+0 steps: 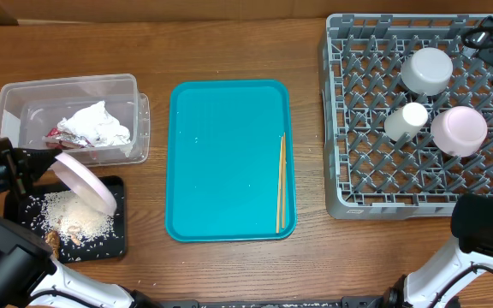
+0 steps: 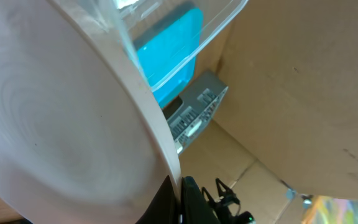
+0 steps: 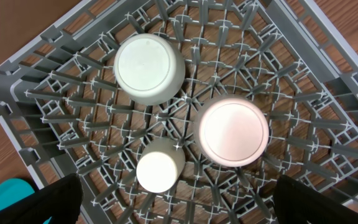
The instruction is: Sort waste into correct bins and load items into the dishwasher
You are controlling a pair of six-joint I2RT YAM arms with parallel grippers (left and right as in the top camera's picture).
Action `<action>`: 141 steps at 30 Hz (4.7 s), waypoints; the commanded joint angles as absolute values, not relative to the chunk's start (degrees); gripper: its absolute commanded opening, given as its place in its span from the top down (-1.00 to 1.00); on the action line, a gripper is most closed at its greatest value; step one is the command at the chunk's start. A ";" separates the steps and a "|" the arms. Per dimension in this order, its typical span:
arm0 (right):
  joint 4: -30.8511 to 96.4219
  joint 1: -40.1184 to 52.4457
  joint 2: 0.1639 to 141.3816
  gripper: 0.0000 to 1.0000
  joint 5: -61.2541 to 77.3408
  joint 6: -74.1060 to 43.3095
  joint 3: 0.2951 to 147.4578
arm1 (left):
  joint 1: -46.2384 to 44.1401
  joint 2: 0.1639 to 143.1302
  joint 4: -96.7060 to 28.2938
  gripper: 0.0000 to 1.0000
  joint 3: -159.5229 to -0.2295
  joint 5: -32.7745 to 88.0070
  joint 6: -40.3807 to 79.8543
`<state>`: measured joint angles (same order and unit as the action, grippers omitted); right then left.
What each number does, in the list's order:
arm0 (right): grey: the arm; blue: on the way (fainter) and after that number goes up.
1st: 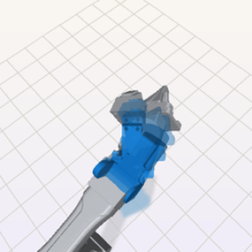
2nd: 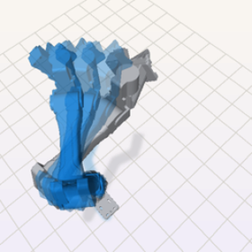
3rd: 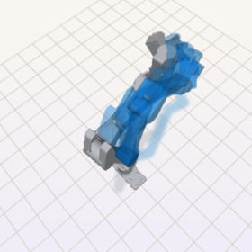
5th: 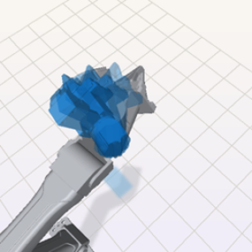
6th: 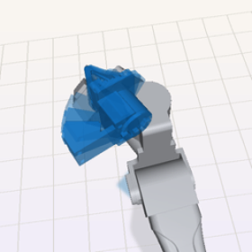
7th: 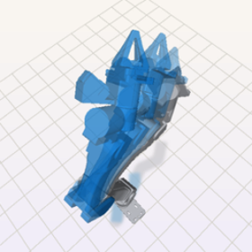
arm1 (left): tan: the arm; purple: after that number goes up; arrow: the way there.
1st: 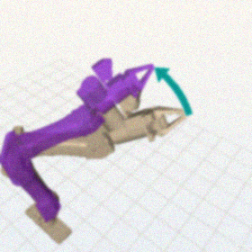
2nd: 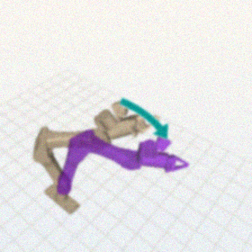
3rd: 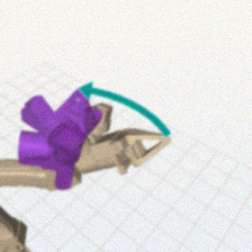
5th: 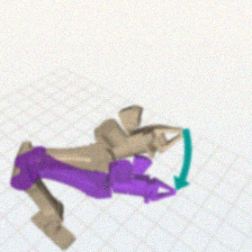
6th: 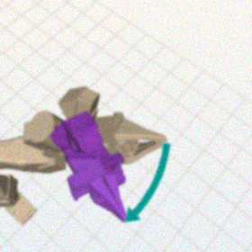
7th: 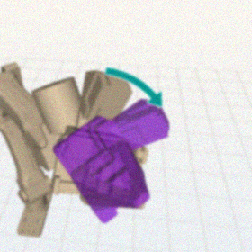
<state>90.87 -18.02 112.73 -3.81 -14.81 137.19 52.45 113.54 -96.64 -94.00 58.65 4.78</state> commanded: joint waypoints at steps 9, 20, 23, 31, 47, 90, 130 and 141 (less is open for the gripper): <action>90.56 -18.06 112.73 -1.00 -3.75 -15.03 137.27 | 54.43 112.75 -96.88 0.91 -88.86 62.11 0.01; 90.56 -18.06 112.73 -1.00 -3.75 -15.03 137.25 | 54.52 112.20 -96.90 0.91 -88.64 66.11 -3.29; 90.54 -18.06 112.73 -1.00 -3.75 -15.03 137.25 | 54.52 111.87 -96.86 0.91 -88.64 67.13 -5.23; 90.54 -18.06 112.73 -1.00 -3.75 -15.03 137.27 | 54.98 111.50 -96.92 0.92 -88.31 67.16 -4.80; 90.56 -18.06 112.73 -1.00 -3.75 -15.03 137.27 | 55.11 107.20 -96.82 0.92 -88.23 69.84 -1.32; 90.54 -18.06 112.73 -1.00 -3.75 -15.03 137.27 | 44.97 86.87 -91.33 0.92 -89.14 54.39 12.73; 90.56 -18.06 112.73 -1.00 -3.75 -15.03 137.25 | -31.20 106.87 -55.07 0.88 -89.91 -10.44 43.29; 90.54 -18.06 112.73 -1.00 -3.75 -15.03 137.27 | -31.18 108.64 -58.06 0.50 -89.89 -10.52 43.22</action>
<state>90.85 -18.00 112.73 -3.81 -14.79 137.19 -31.05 108.33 -57.43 -88.82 -9.28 43.07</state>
